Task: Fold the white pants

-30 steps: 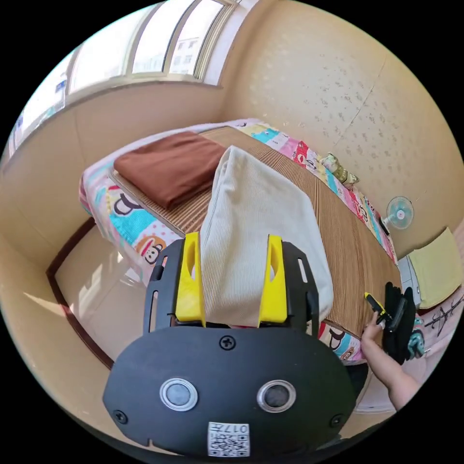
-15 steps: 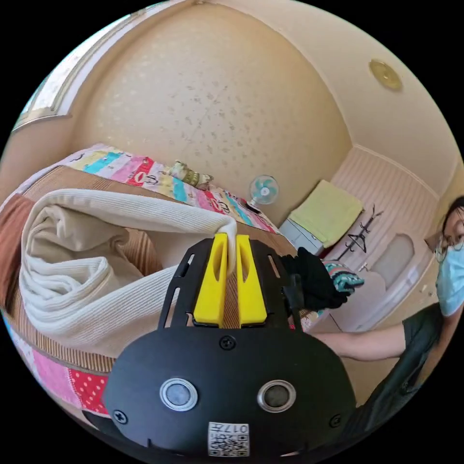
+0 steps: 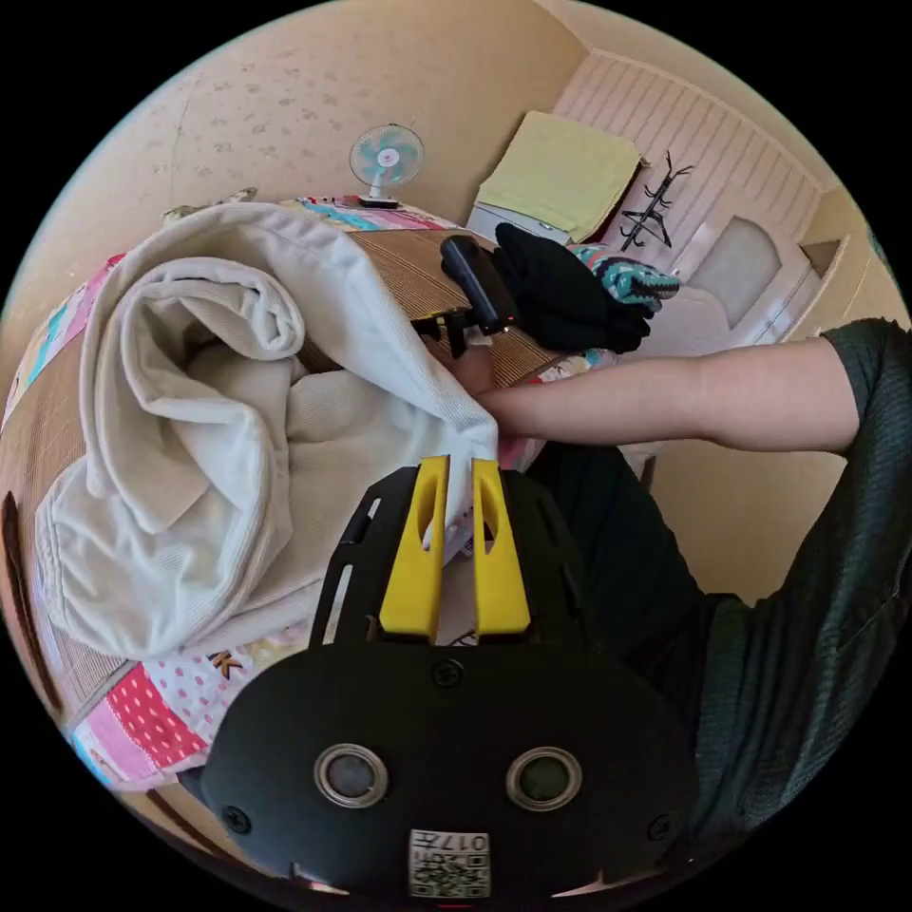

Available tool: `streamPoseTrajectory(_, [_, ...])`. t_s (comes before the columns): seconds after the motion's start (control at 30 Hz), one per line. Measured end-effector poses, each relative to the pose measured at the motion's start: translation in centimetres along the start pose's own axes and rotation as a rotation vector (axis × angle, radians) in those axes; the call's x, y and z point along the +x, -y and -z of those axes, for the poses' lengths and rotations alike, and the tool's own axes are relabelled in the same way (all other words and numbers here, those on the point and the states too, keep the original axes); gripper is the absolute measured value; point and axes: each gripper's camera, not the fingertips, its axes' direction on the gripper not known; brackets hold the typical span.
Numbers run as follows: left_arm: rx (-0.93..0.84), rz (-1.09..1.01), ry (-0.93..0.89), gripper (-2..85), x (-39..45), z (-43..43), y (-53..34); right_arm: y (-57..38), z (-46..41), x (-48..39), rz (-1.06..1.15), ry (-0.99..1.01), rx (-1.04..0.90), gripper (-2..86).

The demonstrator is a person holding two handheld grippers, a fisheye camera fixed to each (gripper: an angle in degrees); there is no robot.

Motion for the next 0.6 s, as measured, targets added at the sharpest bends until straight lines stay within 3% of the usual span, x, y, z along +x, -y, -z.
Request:
streamPoseTrajectory(0.13, [0.265,0.395,-0.122,12.2,-8.2,4.6,-5.5,-0.2,-0.1,0.1,-0.008,-0.001,0.001,22.1])
streamPoseTrajectory(0.3, [0.449,0.823,0.019,20.8,-13.9,8.3,-12.3,-0.6,-0.1,0.4,-0.008,-0.001,-0.012,21.7])
streamPoseTrajectory(0.43, [0.494,0.99,0.017,21.3,-16.2,8.3,-15.0,-0.8,0.1,0.9,-0.015,0.014,-0.054,19.0])
streamPoseTrajectory(0.6, [0.44,0.989,0.003,14.2,-18.5,7.2,-14.4,-4.6,3.6,5.6,-0.206,0.04,-0.067,3.8])
